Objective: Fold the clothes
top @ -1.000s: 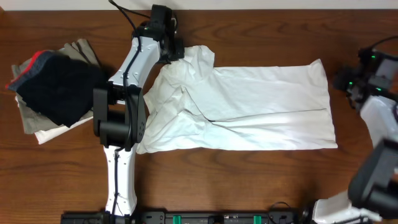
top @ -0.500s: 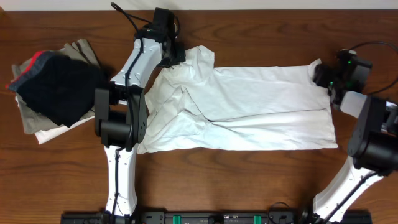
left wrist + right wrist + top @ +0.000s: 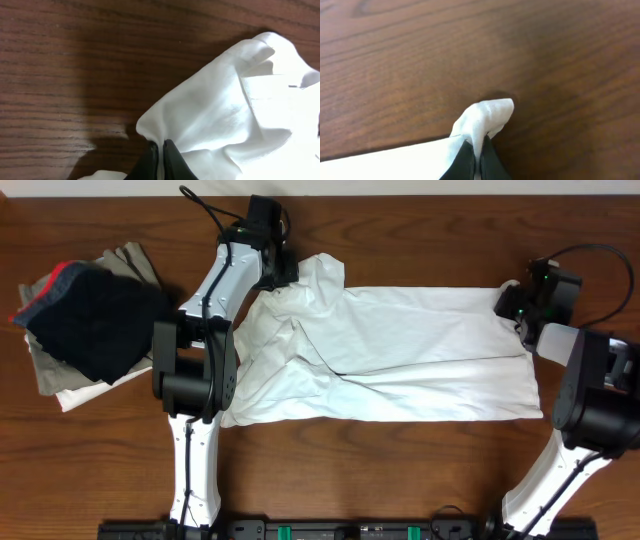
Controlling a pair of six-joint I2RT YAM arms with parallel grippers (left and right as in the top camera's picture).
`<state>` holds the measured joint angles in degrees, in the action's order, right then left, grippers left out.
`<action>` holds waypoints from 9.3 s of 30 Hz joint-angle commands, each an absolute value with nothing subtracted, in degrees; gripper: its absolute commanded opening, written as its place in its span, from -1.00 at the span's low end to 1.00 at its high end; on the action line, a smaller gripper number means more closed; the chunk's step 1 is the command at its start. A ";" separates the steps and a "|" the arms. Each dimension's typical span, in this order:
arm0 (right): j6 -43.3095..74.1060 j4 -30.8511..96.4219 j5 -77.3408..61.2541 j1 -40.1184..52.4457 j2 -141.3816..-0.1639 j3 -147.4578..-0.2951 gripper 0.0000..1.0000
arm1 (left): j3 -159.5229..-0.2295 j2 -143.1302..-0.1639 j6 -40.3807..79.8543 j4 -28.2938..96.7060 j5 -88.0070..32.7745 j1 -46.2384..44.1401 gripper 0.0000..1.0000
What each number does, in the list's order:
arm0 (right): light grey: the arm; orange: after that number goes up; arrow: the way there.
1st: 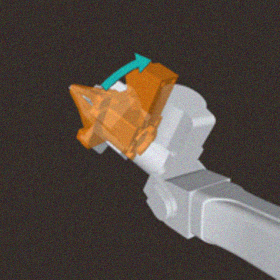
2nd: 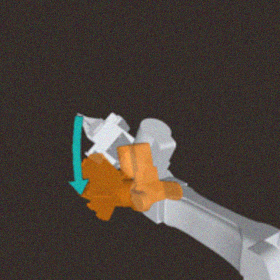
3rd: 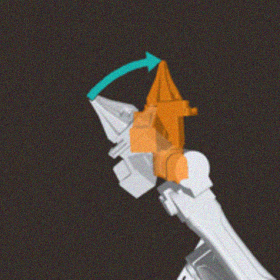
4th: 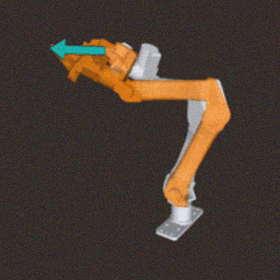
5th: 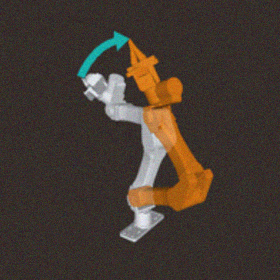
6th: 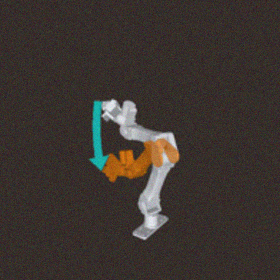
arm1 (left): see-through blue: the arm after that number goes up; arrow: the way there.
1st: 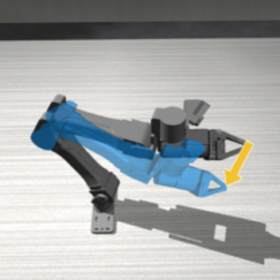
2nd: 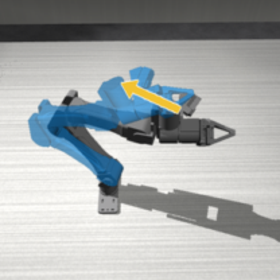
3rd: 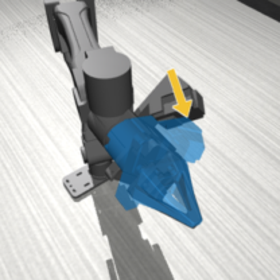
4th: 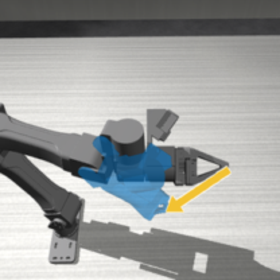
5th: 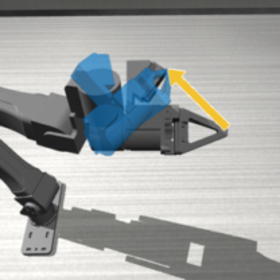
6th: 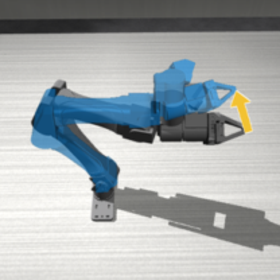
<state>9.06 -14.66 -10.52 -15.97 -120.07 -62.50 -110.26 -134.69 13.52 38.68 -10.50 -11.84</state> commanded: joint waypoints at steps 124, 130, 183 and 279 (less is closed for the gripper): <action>3.99 38.54 -2.79 -22.48 -95.74 -60.42 -0.97 | -85.89 -114.61 13.19 78.48 -9.72 -17.21 -0.88; 3.99 38.65 -2.76 -22.48 -99.37 -60.27 -0.97 | -83.77 -114.61 13.21 77.62 -9.58 -17.23 -0.75; 4.19 11.29 -36.10 -22.44 -99.66 -69.32 -0.98 | -80.03 -114.65 15.38 65.19 -9.65 -17.23 -0.66; 3.18 24.62 -10.98 -22.33 -99.79 -48.66 -0.61 | -78.91 -102.74 21.15 50.28 -25.21 -26.33 -0.21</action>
